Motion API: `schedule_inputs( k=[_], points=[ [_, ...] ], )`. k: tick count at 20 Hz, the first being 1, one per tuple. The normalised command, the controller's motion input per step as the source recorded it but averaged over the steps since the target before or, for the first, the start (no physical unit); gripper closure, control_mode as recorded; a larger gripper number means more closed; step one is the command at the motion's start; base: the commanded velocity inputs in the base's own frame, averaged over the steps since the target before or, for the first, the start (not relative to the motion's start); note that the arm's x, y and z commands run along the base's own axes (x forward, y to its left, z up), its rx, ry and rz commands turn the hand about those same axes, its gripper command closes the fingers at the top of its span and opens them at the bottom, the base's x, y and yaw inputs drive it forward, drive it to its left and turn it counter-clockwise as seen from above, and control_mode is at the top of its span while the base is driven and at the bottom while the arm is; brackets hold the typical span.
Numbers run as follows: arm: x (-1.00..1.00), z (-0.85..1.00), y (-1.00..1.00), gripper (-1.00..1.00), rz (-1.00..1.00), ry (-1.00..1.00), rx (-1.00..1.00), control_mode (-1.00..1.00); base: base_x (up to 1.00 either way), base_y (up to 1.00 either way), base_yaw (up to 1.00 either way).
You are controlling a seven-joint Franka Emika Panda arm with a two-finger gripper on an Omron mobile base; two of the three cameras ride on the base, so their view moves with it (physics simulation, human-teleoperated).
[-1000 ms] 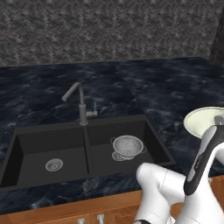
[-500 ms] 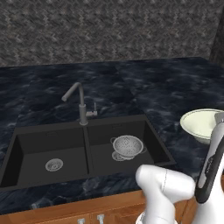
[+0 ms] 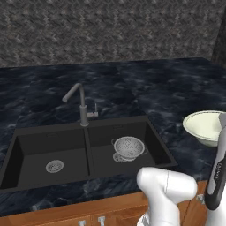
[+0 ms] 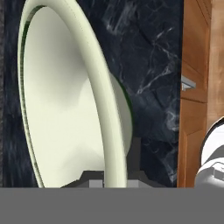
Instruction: Place the bowl in the left basin and the colander in the right basin of the sink.
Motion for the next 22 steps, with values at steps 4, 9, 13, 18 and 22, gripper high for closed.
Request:
schedule_inputs(
  k=[4, 9, 13, 18, 22],
  points=[
    [0.0, 0.0, 0.0, 1.0, 0.0, 0.0, 0.0, -1.0, 0.0, 0.0, 0.0],
    [0.0, 0.0, 0.0, 1.0, 0.0, 0.0, 0.0, 1.0, 0.0, 0.0, 0.0],
    [0.0, 0.0, 0.0, 1.0, 0.0, 0.0, 0.0, 1.0, -0.59, 0.22, 0.0],
    [0.0, 0.0, 0.0, 1.0, 0.0, 0.0, 0.0, 1.0, -0.64, 0.37, 0.0],
    [0.0, 0.0, 0.0, 1.0, 0.0, 0.0, 0.0, 1.0, -0.23, 0.92, 0.0]
  ],
)
